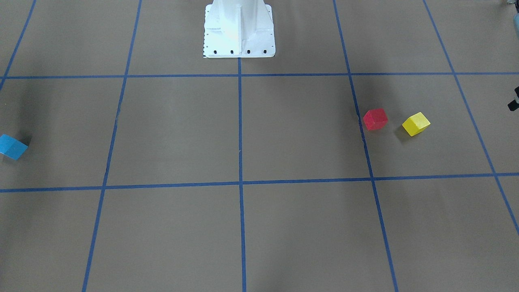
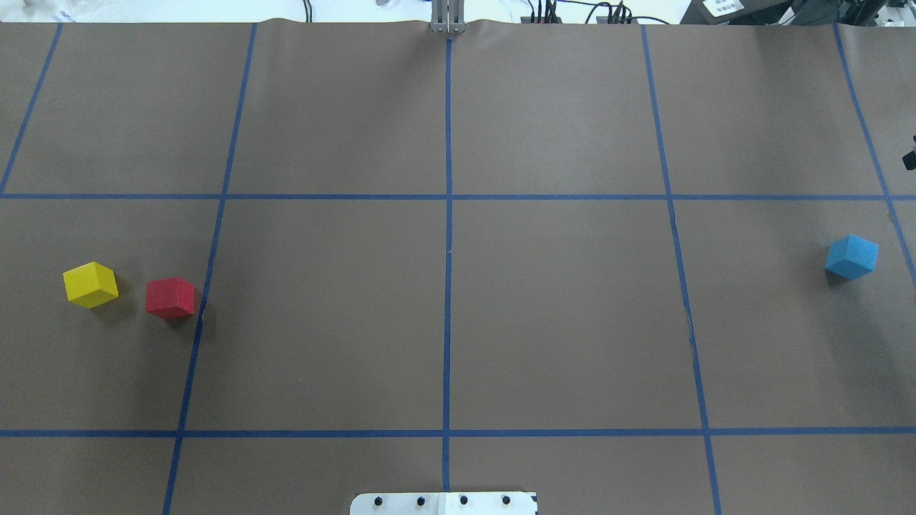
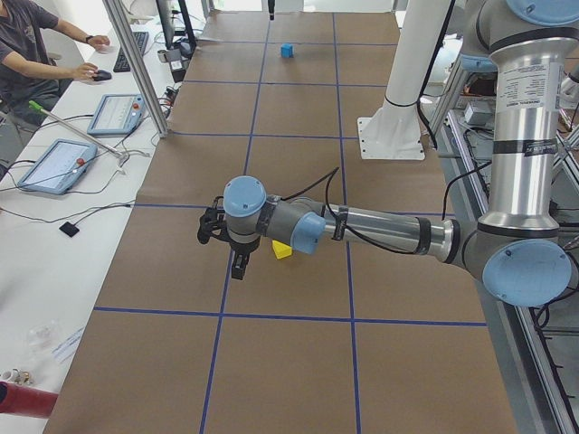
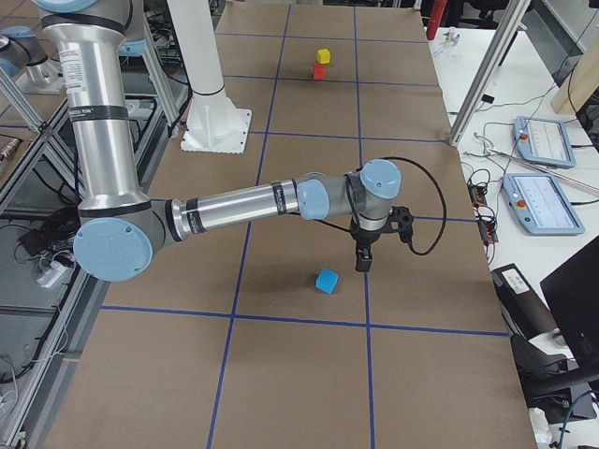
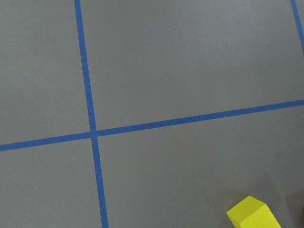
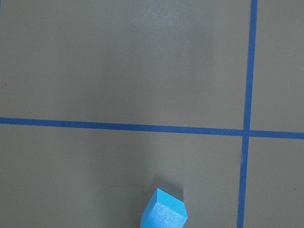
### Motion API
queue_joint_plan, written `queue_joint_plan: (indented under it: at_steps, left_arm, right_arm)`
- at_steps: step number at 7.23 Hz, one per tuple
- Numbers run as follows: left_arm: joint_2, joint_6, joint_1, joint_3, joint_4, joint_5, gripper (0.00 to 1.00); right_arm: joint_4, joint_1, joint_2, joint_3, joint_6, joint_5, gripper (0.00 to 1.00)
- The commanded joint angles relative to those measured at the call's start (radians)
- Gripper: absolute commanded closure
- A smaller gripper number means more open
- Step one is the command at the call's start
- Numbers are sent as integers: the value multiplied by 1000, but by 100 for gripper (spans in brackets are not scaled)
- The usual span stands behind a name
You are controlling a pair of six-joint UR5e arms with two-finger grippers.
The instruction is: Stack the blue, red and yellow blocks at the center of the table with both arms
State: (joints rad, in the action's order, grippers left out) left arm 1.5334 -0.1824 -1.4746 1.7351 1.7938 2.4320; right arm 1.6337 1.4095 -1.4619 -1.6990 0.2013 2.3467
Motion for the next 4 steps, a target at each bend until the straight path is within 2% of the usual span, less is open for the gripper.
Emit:
queue_joint_plan:
  at_steps: [1,3,4]
  left_arm:
    - [-4,0,-3,23,-7,-8,0]
    - [-18,1,-1,38,-10,-131,0]
    - [-21,3,-3,25,-11,-136,0]
  right_arm:
    - [0,11,-11,-1,-3,2,0]
    - [0,11,-12,-2,-2,2,0]
    - [0,11,-24,-1,0,0,0]
